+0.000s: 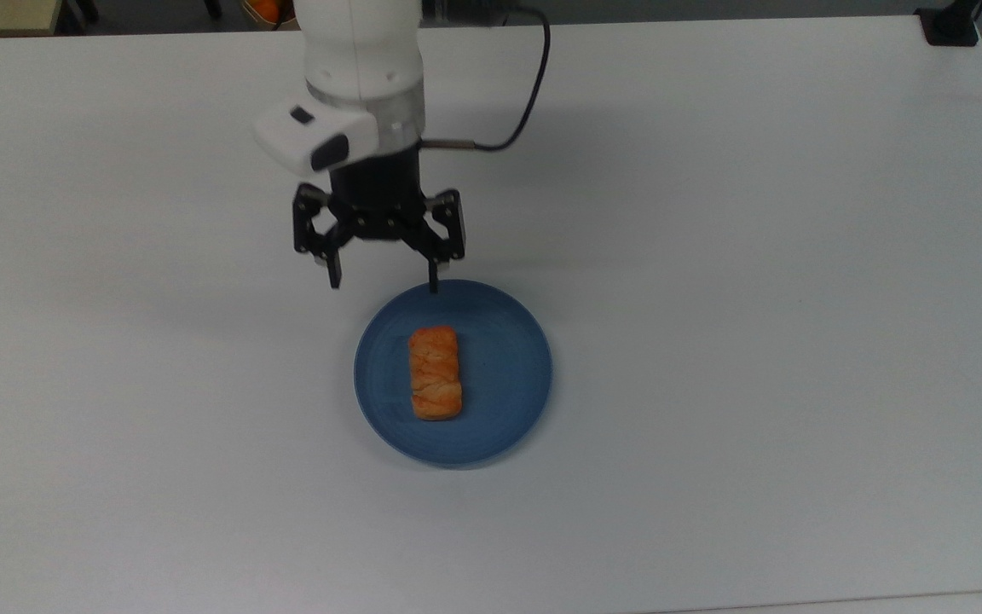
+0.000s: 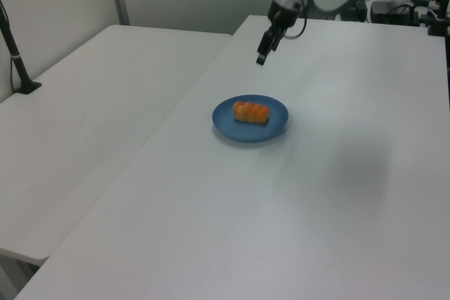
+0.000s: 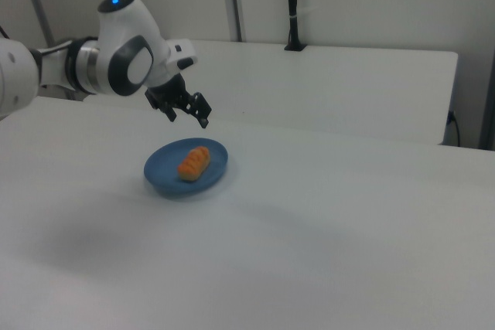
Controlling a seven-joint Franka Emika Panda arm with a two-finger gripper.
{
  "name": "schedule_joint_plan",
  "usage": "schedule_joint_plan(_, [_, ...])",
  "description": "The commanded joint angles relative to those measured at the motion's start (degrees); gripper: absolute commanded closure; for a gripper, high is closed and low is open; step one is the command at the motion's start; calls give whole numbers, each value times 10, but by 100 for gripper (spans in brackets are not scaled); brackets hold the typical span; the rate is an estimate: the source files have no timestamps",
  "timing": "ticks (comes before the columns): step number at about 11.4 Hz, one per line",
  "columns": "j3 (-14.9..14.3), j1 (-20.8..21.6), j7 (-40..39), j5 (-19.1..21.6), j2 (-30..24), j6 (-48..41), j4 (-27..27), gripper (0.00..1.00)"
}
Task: Put the bread on the table
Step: 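Lower the gripper around the orange bread and close on it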
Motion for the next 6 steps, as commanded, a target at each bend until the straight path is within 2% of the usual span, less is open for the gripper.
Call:
schedule_joint_plan(1, [-3,20,12,-3,53,58,11,0])
schedule_joint_plan(6, [-3,25,12,-12,100,81,11,0])
